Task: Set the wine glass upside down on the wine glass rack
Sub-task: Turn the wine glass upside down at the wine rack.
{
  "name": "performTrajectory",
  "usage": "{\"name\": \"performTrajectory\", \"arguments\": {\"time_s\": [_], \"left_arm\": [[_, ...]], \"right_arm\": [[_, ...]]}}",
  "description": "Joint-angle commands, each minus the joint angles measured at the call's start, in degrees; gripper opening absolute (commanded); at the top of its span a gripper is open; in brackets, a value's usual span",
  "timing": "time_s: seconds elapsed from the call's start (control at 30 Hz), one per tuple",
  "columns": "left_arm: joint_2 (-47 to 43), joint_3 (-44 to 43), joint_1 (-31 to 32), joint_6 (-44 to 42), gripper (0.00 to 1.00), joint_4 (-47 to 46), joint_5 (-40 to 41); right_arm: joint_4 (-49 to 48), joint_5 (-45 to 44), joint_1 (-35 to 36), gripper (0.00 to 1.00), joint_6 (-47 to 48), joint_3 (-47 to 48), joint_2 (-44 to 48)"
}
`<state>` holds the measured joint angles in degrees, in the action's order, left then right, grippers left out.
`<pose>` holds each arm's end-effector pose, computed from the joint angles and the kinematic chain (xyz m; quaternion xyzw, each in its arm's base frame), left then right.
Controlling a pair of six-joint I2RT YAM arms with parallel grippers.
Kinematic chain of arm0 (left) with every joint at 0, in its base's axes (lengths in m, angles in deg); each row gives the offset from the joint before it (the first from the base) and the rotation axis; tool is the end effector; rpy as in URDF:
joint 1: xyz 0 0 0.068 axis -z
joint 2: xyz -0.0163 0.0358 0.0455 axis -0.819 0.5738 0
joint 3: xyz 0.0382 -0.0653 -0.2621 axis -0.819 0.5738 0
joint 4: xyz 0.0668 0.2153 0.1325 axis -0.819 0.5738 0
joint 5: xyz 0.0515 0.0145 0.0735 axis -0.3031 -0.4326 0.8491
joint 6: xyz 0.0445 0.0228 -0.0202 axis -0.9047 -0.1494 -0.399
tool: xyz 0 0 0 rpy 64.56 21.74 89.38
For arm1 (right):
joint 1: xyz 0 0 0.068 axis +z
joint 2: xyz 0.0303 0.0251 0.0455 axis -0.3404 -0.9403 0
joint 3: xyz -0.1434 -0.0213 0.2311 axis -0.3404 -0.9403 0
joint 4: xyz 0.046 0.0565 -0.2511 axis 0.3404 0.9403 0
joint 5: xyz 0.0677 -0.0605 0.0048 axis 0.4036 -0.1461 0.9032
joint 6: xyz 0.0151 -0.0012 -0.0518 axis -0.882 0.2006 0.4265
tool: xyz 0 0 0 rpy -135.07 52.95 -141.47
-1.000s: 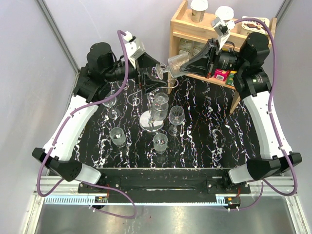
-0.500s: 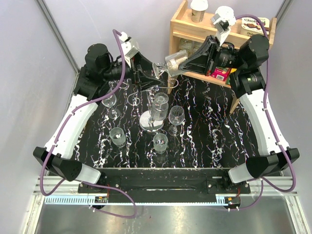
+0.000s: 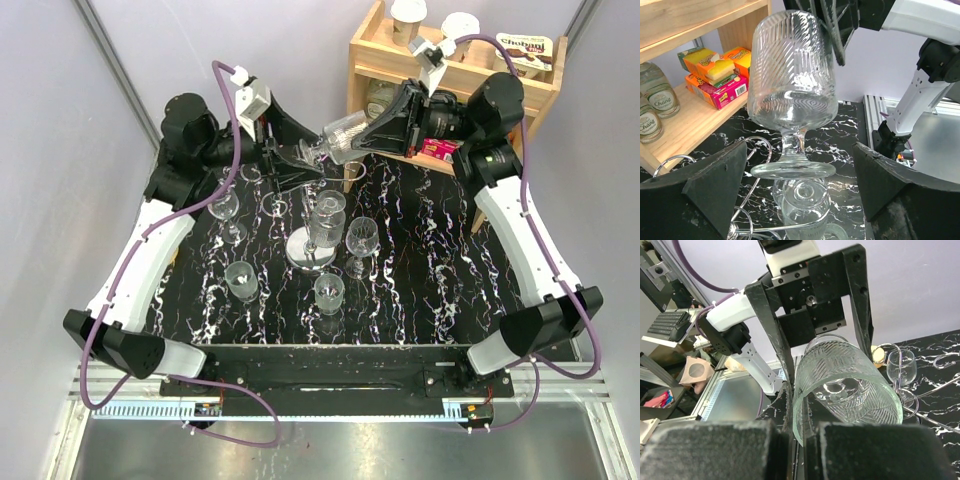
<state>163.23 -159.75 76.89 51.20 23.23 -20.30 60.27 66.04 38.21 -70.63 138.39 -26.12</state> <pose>0.2552 -0.1362 0.5010 0.4472 0.5275 -0.4922 0.5287 0.2800 0.1285 0.5325 -0.4161 0.5093 0.6038 0.4505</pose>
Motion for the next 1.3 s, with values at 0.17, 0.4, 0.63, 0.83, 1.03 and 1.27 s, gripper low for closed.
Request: {"name": "performTrajectory", "arguments": {"time_s": [0.17,0.4,0.63,0.83,1.03,1.27], "left_arm": [[-1.7,1.9,-1.43,1.94,0.76,-5.59,-3.1],[-1.43,3.14,-1.52,2.03,0.75,-6.64,-3.46],[-0.91,2.87,-1.7,3.61,0.66,-8.05,-3.89],[-0.47,2.96,-1.78,4.22,0.5,-8.49,-4.86],[-0.73,3.57,-2.13,3.96,0.14,-8.49,-5.04],[-1.7,5.59,-6.17,7.47,0.0,-12.35,-3.89]], "right_arm": [[-6.71,-0.99,1.21,0.0,-2.13,-0.11,-0.58],[-9.7,-0.81,1.47,0.0,-4.68,-0.29,-1.2],[-10.84,-0.55,2.0,0.0,-5.91,-0.55,-1.37],[-11.37,-0.46,2.09,0.0,-5.91,-1.17,-1.29],[-13.92,-1.78,2.0,0.0,-6.53,-3.18,-1.02],[-0.05,-4.33,2.7,0.17,7.17,-4.15,-1.02]]}}
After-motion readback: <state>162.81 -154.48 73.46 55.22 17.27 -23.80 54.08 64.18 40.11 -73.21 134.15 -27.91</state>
